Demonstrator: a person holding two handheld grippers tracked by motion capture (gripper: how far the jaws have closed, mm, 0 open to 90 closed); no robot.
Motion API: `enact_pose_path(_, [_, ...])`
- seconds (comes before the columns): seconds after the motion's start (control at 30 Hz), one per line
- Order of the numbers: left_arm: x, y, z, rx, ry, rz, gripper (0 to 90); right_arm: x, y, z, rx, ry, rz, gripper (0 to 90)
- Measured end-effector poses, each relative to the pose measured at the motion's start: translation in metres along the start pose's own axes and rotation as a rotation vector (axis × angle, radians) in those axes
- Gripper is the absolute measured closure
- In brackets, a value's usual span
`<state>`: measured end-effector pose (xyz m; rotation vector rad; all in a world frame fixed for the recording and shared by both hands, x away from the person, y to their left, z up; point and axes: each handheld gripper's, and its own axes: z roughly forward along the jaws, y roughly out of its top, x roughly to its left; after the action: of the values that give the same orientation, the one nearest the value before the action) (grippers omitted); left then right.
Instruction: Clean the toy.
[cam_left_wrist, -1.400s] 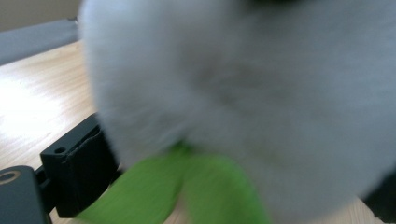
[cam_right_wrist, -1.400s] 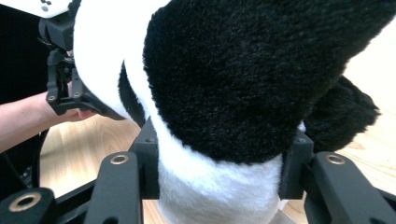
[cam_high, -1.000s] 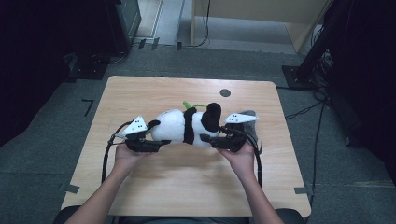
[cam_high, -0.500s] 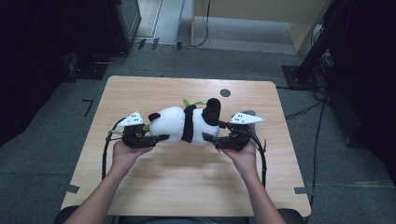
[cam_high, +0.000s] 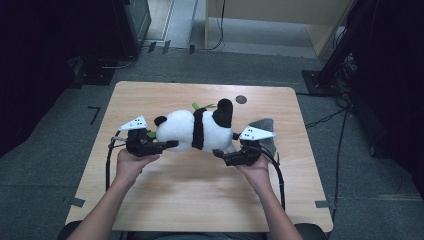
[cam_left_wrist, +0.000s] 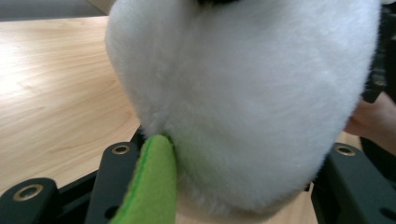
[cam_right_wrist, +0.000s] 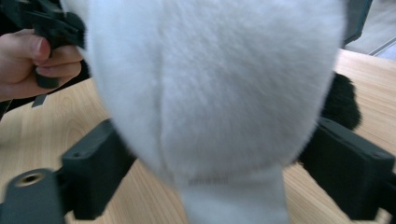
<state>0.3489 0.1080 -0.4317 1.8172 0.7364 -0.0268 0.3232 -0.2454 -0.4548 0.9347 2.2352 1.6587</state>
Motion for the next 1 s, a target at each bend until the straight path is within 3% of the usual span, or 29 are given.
enact_pose_path(0.1, [-0.001, -0.001, 0.004, 0.021, -0.028, -0.028, 46.3, 0.003, 0.0, 0.003, -0.017, -0.01, -0.019, 3.9])
enact_pose_path(0.2, [-0.002, -0.003, 0.007, 0.027, -0.026, -0.026, 45.7, 0.009, 0.0, 0.006, 0.003, -0.059, -0.071, 3.9])
enact_pose_path(0.27, [-0.004, -0.004, 0.01, 0.037, -0.011, -0.017, 44.7, 0.012, 0.0, 0.008, 0.033, -0.098, -0.09, 9.0])
enact_pose_path(0.3, [-0.005, -0.004, 0.012, 0.045, 0.0, -0.006, 44.0, 0.014, 0.0, 0.008, 0.056, -0.121, -0.095, 15.8])
enact_pose_path(0.37, [-0.007, -0.005, 0.014, 0.059, 0.034, 0.017, 40.9, 0.013, 0.0, 0.008, 0.088, -0.134, -0.073, 24.5])
enact_pose_path(0.53, [-0.004, -0.006, 0.016, 0.038, 0.038, 0.018, 27.9, 0.01, 0.004, 0.006, 0.11, -0.118, 0.028, 35.1])
enact_pose_path(0.63, [-0.002, -0.011, 0.014, -0.023, 0.064, 0.091, 18.8, 0.012, 0.007, 0.005, 0.11, -0.121, 0.058, 38.5])
enact_pose_path(0.7, [-0.002, -0.013, 0.012, -0.044, 0.077, 0.131, 17.2, 0.012, 0.009, 0.005, 0.112, -0.122, 0.069, 39.3])
enact_pose_path(0.9, [-0.002, -0.014, 0.009, -0.036, 0.065, 0.155, 16.8, 0.01, 0.016, -0.001, 0.125, -0.114, 0.124, 40.5])
enact_pose_path(1.0, [-0.003, -0.016, 0.008, -0.008, 0.103, 0.23, 17.5, 0.009, 0.018, -0.006, 0.13, -0.129, 0.113, 40.6])
